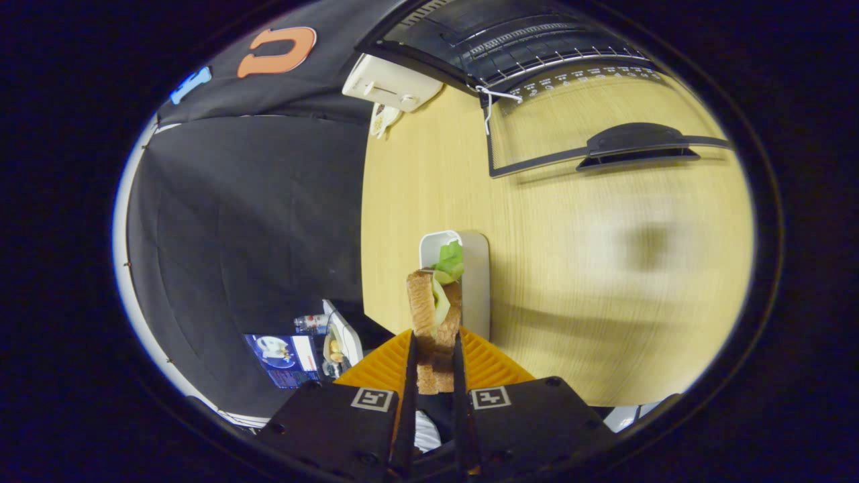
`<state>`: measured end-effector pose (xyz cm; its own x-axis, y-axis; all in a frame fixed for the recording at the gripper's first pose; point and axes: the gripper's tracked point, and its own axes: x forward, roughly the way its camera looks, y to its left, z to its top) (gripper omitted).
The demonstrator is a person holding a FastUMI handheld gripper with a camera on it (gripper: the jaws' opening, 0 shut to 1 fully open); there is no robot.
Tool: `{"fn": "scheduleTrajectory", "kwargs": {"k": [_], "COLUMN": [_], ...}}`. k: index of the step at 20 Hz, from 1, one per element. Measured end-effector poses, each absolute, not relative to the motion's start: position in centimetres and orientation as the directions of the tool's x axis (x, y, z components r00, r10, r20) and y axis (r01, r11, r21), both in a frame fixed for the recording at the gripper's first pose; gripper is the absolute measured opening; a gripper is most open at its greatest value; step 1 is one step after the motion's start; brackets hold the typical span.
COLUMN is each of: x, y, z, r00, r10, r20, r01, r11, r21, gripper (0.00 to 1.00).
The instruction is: Open the toaster oven, put the food inside, and close the toaster oven door.
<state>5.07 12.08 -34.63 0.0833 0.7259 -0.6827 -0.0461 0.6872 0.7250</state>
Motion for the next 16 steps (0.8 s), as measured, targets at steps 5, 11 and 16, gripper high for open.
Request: {"fn": "scheduleTrajectory", "kwargs": {"k": [5, 11, 16], "x": [4.7, 8.6, 14.5], "y": [10.7, 6.2, 2.2], "z": [-29.2, -23.6, -22.8], "r00": [0.156, 0.392, 0.582], "r10": [0.777, 0.745, 0.636], "r20": [-0.61, -0.54, -0.507], "r01": [-0.021, -0.019, 0.066], "r11": [0.62, 0.593, 0.585], "r21": [0.784, 0.805, 0.809], "gripper": [0.27, 0.27, 0.27]}}
